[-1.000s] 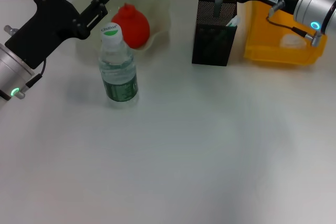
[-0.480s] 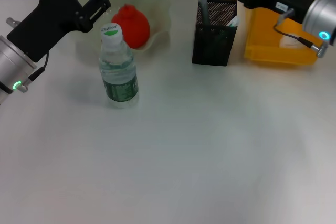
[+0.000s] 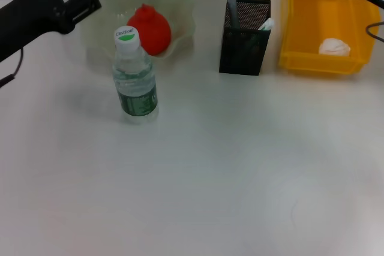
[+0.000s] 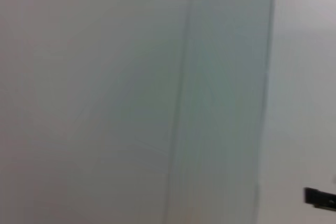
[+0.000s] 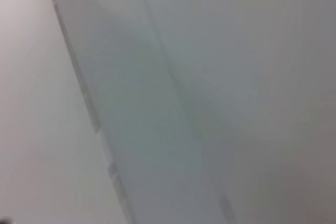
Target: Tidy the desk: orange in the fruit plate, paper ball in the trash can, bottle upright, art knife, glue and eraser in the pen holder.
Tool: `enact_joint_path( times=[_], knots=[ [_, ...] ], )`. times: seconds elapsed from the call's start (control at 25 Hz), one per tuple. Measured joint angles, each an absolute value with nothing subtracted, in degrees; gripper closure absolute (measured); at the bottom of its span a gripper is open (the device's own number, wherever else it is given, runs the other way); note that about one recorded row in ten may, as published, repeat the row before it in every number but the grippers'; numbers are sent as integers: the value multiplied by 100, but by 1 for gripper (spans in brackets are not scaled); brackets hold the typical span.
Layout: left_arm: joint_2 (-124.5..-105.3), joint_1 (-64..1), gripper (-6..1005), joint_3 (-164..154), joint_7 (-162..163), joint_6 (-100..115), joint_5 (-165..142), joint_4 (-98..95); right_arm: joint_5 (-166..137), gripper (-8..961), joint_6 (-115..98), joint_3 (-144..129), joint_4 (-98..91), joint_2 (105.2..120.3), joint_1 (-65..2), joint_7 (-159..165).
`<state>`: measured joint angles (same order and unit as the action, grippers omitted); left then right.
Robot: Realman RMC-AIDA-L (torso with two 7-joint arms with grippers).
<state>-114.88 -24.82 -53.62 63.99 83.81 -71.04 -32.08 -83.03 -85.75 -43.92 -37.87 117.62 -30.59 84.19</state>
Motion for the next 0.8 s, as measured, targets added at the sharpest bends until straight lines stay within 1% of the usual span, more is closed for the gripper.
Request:
enact_joint_path(
  times=[0.04,0.08,0.12,0.16,0.2,0.24,0.28,0.36,0.4,0.56,0.6,0.8],
  knots=[
    [-11419,-2461,367,-5356,6556,8515,-7287,-3315,-8303,354,-8575,-4392,-3787,11762,-3059,8419],
    [-11374,-2449,345,-5345,6658,8625,-7425,-3381,-8509,347,-8667,-4528,-3878,11692,-3112,8653],
    [-11374,-2449,324,-5345,6658,8625,-7425,-3381,-8965,340,-8844,-4814,-3985,11537,-3282,9031],
    [-11284,-2452,302,-5328,6940,8909,-7702,-3489,-9176,314,-8933,-4918,-4002,11486,-3389,9153],
    [-11228,-2472,301,-5337,7137,9057,-7898,-3527,-9296,288,-8986,-4963,-3996,11478,-3475,9197],
    [-11228,-2472,301,-5337,7137,9057,-7898,-3527,-9296,262,-8986,-4963,-3996,11478,-3475,9197],
    [-11186,-2507,300,-5349,7323,9201,-8106,-3540,-9431,236,-9019,-4982,-3997,11486,-3568,9215],
    [-11160,-2568,299,-5348,7514,9382,-8387,-3530,-9657,184,-9037,-4990,-4019,11529,-3702,9222],
    [-11179,-2580,298,-5347,7586,9455,-8518,-3528,-9893,181,-9098,-5021,-4029,11559,-3854,9250],
    [-11234,-2553,296,-5361,7594,9549,-8546,-3513,-10228,168,-9265,-5236,-4030,11587,-4035,9285],
    [-11254,-2522,295,-5361,7596,9626,-8547,-3501,-10323,165,-9310,-5389,-4095,11618,-4060,9285],
    [-11266,-2483,295,-5361,7712,9728,-8567,-3501,-10367,165,-9298,-5458,-4263,11661,-3989,9269]
  ],
)
